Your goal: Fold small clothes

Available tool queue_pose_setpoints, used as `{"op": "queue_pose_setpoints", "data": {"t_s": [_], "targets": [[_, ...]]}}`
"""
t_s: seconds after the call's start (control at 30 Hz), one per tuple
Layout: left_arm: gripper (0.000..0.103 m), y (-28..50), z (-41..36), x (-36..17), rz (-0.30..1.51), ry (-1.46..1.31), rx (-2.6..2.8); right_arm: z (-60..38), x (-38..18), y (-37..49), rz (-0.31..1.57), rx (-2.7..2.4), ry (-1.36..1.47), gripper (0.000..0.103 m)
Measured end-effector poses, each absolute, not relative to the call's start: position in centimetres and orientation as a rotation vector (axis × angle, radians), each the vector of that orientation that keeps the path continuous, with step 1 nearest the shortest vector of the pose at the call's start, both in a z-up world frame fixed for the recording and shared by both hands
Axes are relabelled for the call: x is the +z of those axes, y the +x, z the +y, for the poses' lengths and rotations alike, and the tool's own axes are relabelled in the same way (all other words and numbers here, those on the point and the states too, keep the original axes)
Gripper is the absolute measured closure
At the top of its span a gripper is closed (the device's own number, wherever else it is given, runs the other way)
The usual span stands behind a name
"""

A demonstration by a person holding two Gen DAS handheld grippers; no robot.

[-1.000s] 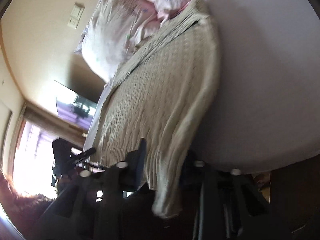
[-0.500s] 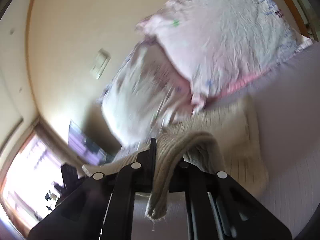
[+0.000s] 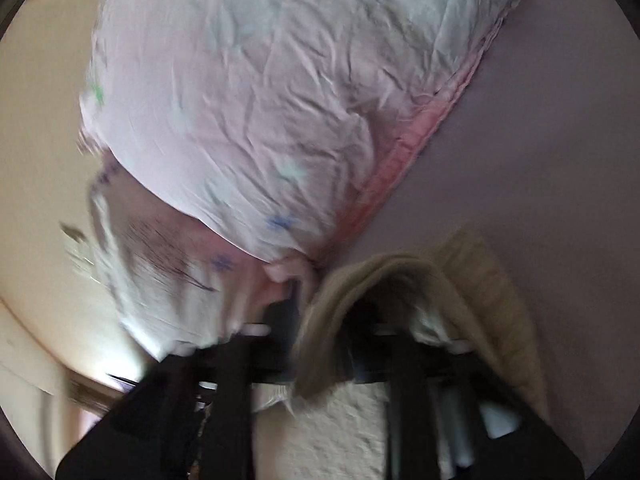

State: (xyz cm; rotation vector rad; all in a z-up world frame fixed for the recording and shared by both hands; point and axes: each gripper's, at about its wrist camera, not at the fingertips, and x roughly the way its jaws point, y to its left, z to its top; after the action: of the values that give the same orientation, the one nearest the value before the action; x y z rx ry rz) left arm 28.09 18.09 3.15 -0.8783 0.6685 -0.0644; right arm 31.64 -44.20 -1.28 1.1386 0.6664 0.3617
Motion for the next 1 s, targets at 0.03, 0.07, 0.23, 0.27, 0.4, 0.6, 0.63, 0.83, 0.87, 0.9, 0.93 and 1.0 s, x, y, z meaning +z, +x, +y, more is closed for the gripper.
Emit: {"op": "queue_pose_setpoints", "data": {"t_s": [0.03,0.07,0.23,0.27,0.4,0.6,0.63,0.83,0.87,0.9,0.93,1.0], "targets": [[0.075,27.7,18.9,3.3,0.666,-0.914,-0.056,-44.7,-1.0,31.3,0.61,0.385,1.171,0.024],[0.074,27.4,19.2,3.4,0.672,-0.922,-0.056,-45.0,-0.3,30.9,0.564,0.388,1.173,0.01],[0.056,24.6,17.9,3.6,0.781,-0.858,-0.15,-45.8,2.9,27.1,0.458,0.407,1.073,0.008],[0.052,23.7,17.3,3.6,0.804,-0.832,-0.17,-45.8,3.0,26.4,0.459,0.412,1.058,0.008],[0.044,21.8,14.3,3.3,0.898,-0.681,-0.174,-44.8,2.9,23.9,0.459,0.417,0.937,0.008],[0.043,22.1,10.7,1.2,1.034,-0.539,-0.16,-44.0,2.6,23.5,0.466,0.395,0.867,0.008],[0.043,22.1,10.0,1.1,1.022,-0.513,-0.148,-44.1,2.9,23.2,0.449,0.387,0.851,0.008],[0.082,22.7,9.8,-0.5,1.012,-0.63,-0.139,-46.0,2.4,22.9,0.421,0.376,0.903,0.008],[0.085,23.1,9.9,-0.5,1.009,-0.677,-0.144,-46.2,2.3,23.0,0.425,0.378,0.912,0.008],[0.086,23.3,10.1,-0.4,1.005,-0.698,-0.151,-46.4,2.2,23.0,0.426,0.381,0.916,0.008],[0.088,23.4,10.3,-0.1,0.999,-0.7,-0.158,-46.6,2.3,23.0,0.425,0.384,0.913,0.008],[0.089,23.3,9.9,1.7,0.938,-0.739,-0.22,-46.8,2.5,22.8,0.416,0.385,0.892,0.008]]}}
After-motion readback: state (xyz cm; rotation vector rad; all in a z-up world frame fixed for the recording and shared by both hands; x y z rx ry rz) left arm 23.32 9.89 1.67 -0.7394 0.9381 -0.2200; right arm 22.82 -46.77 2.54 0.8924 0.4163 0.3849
